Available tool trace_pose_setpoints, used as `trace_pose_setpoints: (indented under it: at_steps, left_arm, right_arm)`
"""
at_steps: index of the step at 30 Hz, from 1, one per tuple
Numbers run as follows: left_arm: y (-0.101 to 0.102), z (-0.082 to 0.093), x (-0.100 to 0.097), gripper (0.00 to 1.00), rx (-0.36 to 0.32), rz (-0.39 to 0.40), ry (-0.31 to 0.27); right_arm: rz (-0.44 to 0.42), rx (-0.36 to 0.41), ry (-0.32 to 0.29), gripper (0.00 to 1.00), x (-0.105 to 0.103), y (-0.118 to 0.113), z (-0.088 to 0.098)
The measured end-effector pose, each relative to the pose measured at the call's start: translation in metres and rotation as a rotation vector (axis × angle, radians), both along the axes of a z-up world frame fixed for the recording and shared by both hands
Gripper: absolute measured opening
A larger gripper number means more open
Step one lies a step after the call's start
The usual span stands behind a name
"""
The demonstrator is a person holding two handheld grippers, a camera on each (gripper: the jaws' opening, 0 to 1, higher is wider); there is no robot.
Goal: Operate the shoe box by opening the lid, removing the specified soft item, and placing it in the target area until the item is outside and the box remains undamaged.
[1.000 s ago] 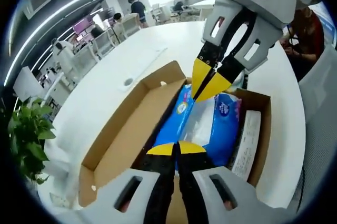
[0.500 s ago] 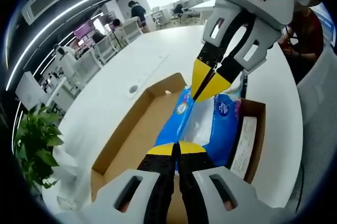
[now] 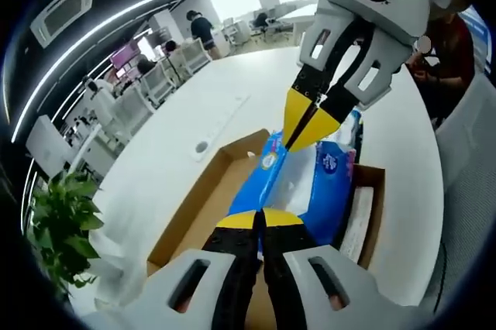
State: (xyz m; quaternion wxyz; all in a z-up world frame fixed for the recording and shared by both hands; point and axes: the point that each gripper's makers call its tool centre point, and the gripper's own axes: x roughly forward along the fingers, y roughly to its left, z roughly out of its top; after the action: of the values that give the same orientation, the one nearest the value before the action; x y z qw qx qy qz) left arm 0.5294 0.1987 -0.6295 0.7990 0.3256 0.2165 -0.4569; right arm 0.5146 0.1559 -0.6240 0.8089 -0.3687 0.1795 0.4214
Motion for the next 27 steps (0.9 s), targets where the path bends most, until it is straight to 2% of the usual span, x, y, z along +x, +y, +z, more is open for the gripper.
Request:
trace_pose_setpoints:
  at_steps: [9,27]
  left_arm:
    - [-0.021,0.015,-0.005,0.00,-0.001,-0.041,-0.027]
    - [-0.082,0.023,-0.017,0.00,-0.025,-0.134,-0.015]
  right_arm:
    - [-0.039,0.003,-0.017,0.00,-0.002,-0.022,0.014]
    - [-0.141,0.010,-0.017,0.00,-0.009,-0.081,0.015]
